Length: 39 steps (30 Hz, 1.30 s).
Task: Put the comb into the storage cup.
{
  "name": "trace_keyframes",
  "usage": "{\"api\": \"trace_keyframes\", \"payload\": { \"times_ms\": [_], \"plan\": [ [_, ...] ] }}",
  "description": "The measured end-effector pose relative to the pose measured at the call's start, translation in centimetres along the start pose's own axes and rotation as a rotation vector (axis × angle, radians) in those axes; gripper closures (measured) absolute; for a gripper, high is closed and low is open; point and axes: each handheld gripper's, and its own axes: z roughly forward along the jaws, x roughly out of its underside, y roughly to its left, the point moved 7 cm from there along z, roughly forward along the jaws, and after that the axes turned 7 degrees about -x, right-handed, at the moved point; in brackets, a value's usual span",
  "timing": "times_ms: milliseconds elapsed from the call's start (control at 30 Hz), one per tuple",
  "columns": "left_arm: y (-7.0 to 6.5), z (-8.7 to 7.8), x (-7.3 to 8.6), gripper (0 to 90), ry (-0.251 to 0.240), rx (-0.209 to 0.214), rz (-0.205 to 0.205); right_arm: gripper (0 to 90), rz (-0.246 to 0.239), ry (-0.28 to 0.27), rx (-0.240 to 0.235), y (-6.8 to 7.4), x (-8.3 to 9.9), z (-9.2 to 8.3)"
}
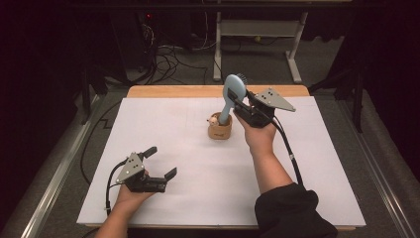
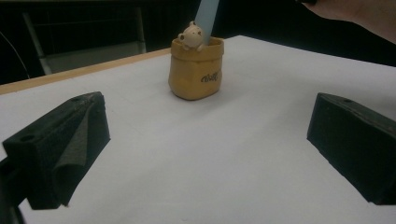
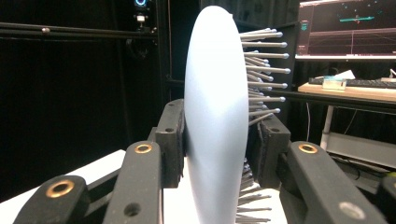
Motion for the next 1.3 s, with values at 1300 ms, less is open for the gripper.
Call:
{"api": "trace_keyframes", "payload": {
  "times_ms": [1300],
  "plan": [
    [-0.1, 0.0, 0.2, 0.2, 0.006, 0.005, -0.006, 61.9, 0.05, 0.067, 0.011, 0.2, 4.5, 3.1]
  ]
}}
